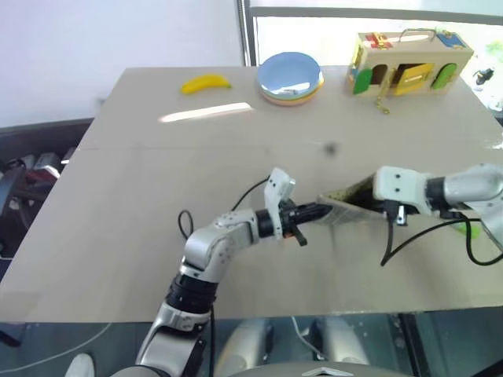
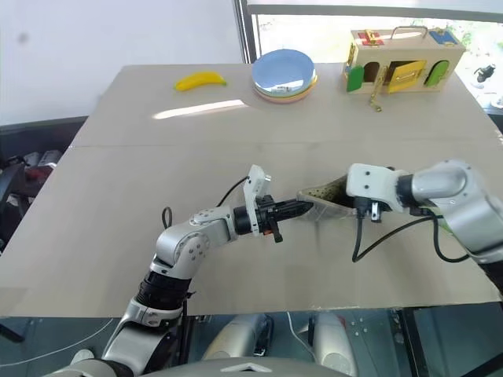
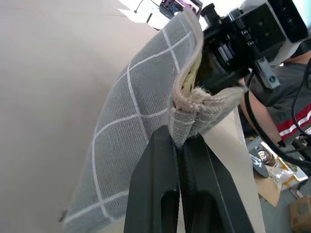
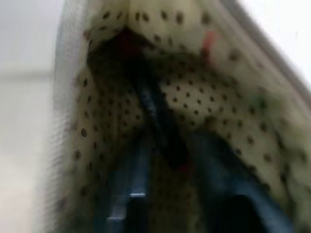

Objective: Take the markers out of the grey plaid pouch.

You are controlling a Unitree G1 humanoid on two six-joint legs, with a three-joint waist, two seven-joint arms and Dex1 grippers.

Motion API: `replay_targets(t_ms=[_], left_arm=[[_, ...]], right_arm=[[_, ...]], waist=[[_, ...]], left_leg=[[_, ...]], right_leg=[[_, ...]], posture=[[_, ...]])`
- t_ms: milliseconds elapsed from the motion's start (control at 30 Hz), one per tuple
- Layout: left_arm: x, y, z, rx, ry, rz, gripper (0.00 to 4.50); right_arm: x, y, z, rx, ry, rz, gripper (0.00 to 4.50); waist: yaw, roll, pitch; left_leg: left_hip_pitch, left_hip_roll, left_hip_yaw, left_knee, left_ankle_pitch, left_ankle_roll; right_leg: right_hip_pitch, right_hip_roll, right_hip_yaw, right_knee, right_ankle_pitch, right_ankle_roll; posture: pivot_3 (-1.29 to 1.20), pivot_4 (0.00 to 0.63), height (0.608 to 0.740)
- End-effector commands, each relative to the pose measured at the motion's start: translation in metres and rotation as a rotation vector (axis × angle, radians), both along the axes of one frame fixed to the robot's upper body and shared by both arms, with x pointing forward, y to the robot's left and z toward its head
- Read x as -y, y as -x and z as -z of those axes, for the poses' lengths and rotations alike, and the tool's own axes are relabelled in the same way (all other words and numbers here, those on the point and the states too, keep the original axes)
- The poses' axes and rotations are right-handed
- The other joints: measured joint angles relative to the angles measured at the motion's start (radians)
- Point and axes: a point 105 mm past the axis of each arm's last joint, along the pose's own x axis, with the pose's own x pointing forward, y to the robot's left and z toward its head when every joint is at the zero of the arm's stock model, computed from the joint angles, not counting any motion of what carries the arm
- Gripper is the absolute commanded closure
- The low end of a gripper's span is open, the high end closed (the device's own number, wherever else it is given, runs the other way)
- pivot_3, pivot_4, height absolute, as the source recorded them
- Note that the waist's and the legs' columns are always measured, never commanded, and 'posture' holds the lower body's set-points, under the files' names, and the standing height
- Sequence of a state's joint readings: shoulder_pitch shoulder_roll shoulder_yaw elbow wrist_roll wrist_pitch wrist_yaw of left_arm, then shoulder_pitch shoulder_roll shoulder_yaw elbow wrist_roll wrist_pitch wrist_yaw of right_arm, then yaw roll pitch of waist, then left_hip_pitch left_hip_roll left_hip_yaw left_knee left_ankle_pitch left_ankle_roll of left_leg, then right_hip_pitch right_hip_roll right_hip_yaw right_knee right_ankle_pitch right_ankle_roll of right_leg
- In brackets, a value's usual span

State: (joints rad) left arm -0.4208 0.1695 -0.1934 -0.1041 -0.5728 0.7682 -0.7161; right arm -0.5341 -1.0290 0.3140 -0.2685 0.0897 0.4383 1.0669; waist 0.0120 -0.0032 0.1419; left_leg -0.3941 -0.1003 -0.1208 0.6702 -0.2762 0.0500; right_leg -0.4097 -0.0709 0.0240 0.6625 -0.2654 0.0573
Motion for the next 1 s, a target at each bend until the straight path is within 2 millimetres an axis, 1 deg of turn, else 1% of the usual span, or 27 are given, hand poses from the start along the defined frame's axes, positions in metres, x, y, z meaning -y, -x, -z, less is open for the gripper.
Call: replay_targets(t_ms=[33,67,100,167,267,400,533,567,600,767,867,967,1000], left_arm=[[0.002,-0.002,-0.004,-0.005,0.018,-0.001,4.50],[0.002,-0.003,-0.003,-0.012,0.020,-0.004,4.50],[0.002,-0.004,-0.002,-0.020,0.022,-0.010,4.50],[0.003,-0.007,-0.001,-0.047,0.033,-0.021,4.50],[0.005,-0.011,0.000,-0.066,0.039,-0.025,4.50],[0.009,-0.011,0.002,-0.072,0.036,-0.013,4.50],[0.011,-0.010,0.002,-0.073,0.036,-0.007,4.50],[0.011,-0.011,0.002,-0.072,0.036,-0.007,4.50],[0.011,-0.011,0.002,-0.072,0.036,-0.009,4.50],[0.008,-0.011,0.003,-0.074,0.036,-0.023,4.50],[0.008,-0.012,0.003,-0.081,0.039,-0.030,4.50],[0.010,-0.009,0.005,-0.093,0.044,-0.025,4.50],[0.011,-0.009,0.005,-0.093,0.043,-0.022,4.50]], right_arm=[[-0.008,-0.006,-0.003,0.022,0.059,-0.054,1.41],[-0.009,-0.006,0.001,0.007,0.092,-0.078,1.11],[-0.012,-0.006,0.005,-0.004,0.116,-0.101,0.67],[-0.021,-0.006,0.013,-0.022,0.162,-0.156,0.08],[-0.029,-0.008,0.023,-0.069,0.194,-0.206,0.08],[-0.032,-0.019,0.036,-0.119,0.241,-0.220,0.08],[-0.023,-0.030,0.051,-0.187,0.274,-0.175,0.08],[-0.020,-0.032,0.054,-0.197,0.277,-0.161,0.30],[-0.018,-0.034,0.056,-0.205,0.277,-0.151,0.30],[-0.014,-0.033,0.054,-0.217,0.255,-0.143,0.30],[-0.011,-0.033,0.051,-0.207,0.244,-0.130,0.30],[-0.002,-0.031,0.052,-0.217,0.246,-0.110,0.30],[-0.001,-0.031,0.051,-0.217,0.236,-0.101,0.47]], waist=[[0.001,0.000,0.000],[0.003,0.000,0.000],[0.002,0.000,0.000],[0.001,0.000,0.000],[-0.001,0.000,0.000],[-0.003,-0.001,-0.001],[-0.004,-0.003,-0.002],[-0.005,-0.004,-0.002],[-0.005,-0.004,-0.003],[-0.002,-0.006,-0.003],[-0.001,-0.006,-0.003],[0.002,-0.006,-0.003],[0.003,-0.006,-0.003]], left_leg=[[0.000,0.000,0.000,0.000,0.000,0.000],[0.000,0.000,0.000,0.000,0.000,0.000],[0.000,0.000,0.000,0.000,0.000,0.000],[0.000,0.000,0.000,0.000,0.000,0.000],[0.000,0.000,0.000,0.000,0.000,0.000],[0.000,0.000,0.000,0.000,0.000,-0.001],[0.001,0.000,-0.001,0.000,0.001,-0.001],[0.002,0.000,-0.001,0.000,0.001,-0.001],[0.003,0.000,-0.001,0.000,0.001,-0.001],[0.014,0.000,-0.001,0.000,0.000,-0.001],[0.014,0.000,-0.002,0.000,0.000,-0.001],[0.013,0.000,-0.002,0.000,0.000,-0.001],[0.013,0.000,-0.002,0.000,0.000,-0.001]], right_leg=[[0.000,0.000,0.000,0.000,0.000,0.000],[0.000,0.000,0.000,0.000,0.000,0.000],[0.000,0.000,-0.001,0.000,0.000,0.000],[0.000,0.000,0.000,0.000,0.000,0.000],[0.000,0.000,-0.001,0.000,0.000,0.000],[0.000,0.000,0.000,0.000,0.000,0.000],[0.000,0.000,-0.001,0.001,0.000,0.000],[0.001,0.000,-0.001,0.001,0.000,0.000],[0.001,0.000,-0.001,0.001,0.000,0.000],[0.013,0.000,-0.001,0.000,0.000,-0.001],[0.013,0.000,-0.002,0.000,0.001,-0.001],[0.013,0.000,-0.002,0.000,0.001,-0.001],[0.013,0.000,-0.002,0.000,0.001,-0.001]], posture=[[0.00,0.150,0.740],[0.00,0.150,0.740],[0.00,0.150,0.740],[0.00,0.150,0.740],[0.00,0.150,0.740],[0.00,0.150,0.740],[0.00,0.150,0.740],[0.00,0.150,0.740],[0.00,0.150,0.740],[0.00,0.150,0.740],[0.00,0.150,0.740],[0.00,0.150,0.740],[0.00,0.150,0.740]])
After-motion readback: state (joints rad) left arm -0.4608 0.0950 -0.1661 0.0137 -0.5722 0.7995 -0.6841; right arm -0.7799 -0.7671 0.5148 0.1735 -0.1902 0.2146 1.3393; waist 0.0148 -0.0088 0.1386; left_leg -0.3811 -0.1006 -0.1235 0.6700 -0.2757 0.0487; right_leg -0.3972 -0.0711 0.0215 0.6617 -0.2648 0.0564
